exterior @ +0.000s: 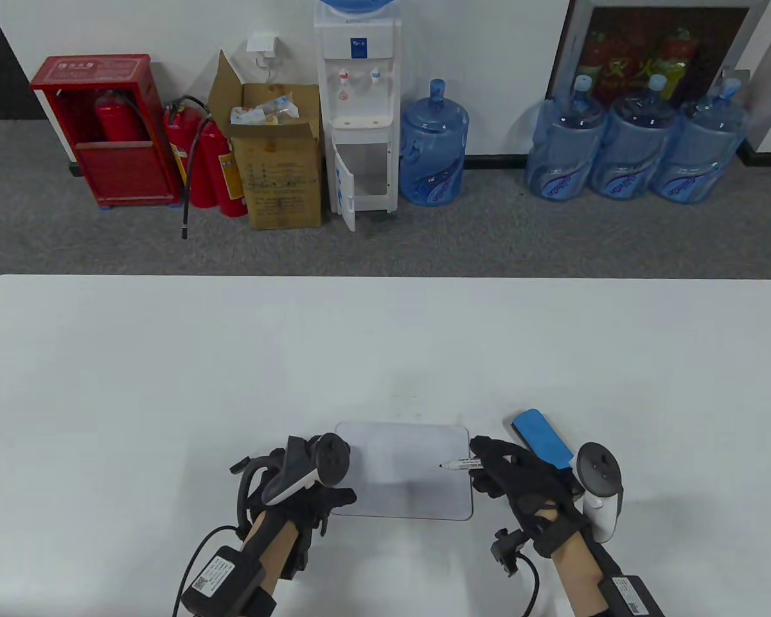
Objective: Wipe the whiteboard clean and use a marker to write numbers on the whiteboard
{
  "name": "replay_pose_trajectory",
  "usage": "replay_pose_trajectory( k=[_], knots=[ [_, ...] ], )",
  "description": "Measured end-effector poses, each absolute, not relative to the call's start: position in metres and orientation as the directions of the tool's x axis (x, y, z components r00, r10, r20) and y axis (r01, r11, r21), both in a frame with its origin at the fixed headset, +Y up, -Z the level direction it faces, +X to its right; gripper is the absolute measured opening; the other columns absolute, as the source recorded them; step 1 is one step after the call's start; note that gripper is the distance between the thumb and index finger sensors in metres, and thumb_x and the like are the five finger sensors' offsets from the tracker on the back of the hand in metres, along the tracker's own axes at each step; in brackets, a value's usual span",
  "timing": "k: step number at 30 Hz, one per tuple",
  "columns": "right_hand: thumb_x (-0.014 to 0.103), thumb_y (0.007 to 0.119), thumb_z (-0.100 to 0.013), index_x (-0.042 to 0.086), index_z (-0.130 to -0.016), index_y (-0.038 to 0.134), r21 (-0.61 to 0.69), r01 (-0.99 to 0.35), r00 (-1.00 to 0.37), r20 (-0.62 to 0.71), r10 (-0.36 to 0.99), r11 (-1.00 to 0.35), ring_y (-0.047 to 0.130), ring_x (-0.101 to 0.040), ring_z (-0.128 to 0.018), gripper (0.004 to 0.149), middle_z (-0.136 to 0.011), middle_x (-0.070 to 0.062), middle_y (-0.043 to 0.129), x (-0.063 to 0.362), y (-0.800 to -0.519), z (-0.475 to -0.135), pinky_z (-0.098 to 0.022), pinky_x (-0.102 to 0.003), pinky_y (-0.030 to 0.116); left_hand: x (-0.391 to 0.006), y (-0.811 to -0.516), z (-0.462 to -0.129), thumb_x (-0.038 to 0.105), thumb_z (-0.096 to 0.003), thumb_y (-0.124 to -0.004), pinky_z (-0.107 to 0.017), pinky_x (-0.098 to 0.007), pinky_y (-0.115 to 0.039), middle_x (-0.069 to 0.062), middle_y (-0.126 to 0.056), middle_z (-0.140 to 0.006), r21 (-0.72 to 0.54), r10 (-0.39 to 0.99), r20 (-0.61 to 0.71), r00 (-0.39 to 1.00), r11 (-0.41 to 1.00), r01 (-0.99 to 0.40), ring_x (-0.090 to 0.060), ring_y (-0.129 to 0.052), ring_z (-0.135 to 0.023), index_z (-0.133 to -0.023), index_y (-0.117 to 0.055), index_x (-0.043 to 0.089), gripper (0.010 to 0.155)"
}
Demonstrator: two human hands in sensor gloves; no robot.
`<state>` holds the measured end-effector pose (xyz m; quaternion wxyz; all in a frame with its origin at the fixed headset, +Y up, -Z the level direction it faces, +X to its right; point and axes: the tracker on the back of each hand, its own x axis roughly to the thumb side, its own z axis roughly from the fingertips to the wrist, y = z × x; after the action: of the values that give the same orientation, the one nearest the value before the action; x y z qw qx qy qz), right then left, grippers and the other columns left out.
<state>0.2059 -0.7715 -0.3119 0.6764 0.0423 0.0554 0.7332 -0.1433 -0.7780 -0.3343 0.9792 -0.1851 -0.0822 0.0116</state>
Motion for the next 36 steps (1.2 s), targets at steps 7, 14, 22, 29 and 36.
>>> replay_pose_trajectory(
  k=[7,14,22,29,36],
  knots=[
    [0.045,0.084,-0.044,0.017,-0.090,0.083,0.202,-0.957,-0.205,0.025,0.978,-0.206,0.094,-0.032,-0.058,0.053,-0.078,-0.014,0.088,0.185,-0.770,-0.314,-0.042,-0.054,0.073,-0.144,-0.782,-0.331,0.060,-0.0414,-0.070,-0.081,-0.066,-0.035,-0.003,-0.038,-0.125,-0.372,0.059,0.151,0.987,0.928,0.002,-0.037,-0.045,-0.112,-0.112,-0.043,0.041,0.077],
    [0.044,0.083,-0.045,0.018,-0.091,0.081,0.280,-0.887,-0.364,0.060,0.929,-0.366,0.094,-0.032,-0.059,0.053,-0.080,-0.014,0.086,0.142,-0.768,-0.326,-0.040,-0.052,0.074,-0.145,-0.782,-0.329,0.060,-0.0414,-0.069,-0.080,-0.066,-0.037,-0.003,-0.037,-0.125,-0.365,0.069,0.151,0.986,0.931,-0.009,-0.037,-0.044,-0.112,-0.111,-0.043,0.041,0.077],
    [0.043,0.083,-0.045,0.018,-0.092,0.081,0.297,-0.834,-0.465,0.073,0.882,-0.464,0.095,-0.033,-0.058,0.054,-0.081,-0.015,0.086,0.096,-0.765,-0.349,-0.038,-0.051,0.074,-0.146,-0.782,-0.328,0.060,-0.0415,-0.068,-0.080,-0.065,-0.038,-0.002,-0.036,-0.125,-0.363,0.079,0.150,0.986,0.931,-0.019,-0.037,-0.043,-0.112,-0.111,-0.043,0.041,0.076],
    [0.041,0.084,-0.044,0.020,-0.093,0.080,0.258,-0.816,-0.521,0.056,0.852,-0.517,0.094,-0.034,-0.059,0.053,-0.084,-0.014,0.084,0.079,-0.765,-0.360,-0.038,-0.052,0.074,-0.146,-0.782,-0.328,0.060,-0.0416,-0.068,-0.080,-0.065,-0.038,-0.002,-0.036,-0.125,-0.364,0.084,0.152,0.985,0.931,-0.024,-0.037,-0.042,-0.112,-0.111,-0.042,0.042,0.076],
    [0.041,0.084,-0.044,0.019,-0.092,0.081,0.238,-0.792,-0.570,0.041,0.821,-0.562,0.095,-0.034,-0.058,0.053,-0.083,-0.015,0.085,0.076,-0.766,-0.364,-0.038,-0.052,0.074,-0.147,-0.783,-0.327,0.060,-0.0416,-0.068,-0.080,-0.065,-0.038,-0.002,-0.036,-0.125,-0.365,0.089,0.150,0.985,0.931,-0.028,-0.037,-0.042,-0.112,-0.111,-0.042,0.042,0.076]
  ],
)
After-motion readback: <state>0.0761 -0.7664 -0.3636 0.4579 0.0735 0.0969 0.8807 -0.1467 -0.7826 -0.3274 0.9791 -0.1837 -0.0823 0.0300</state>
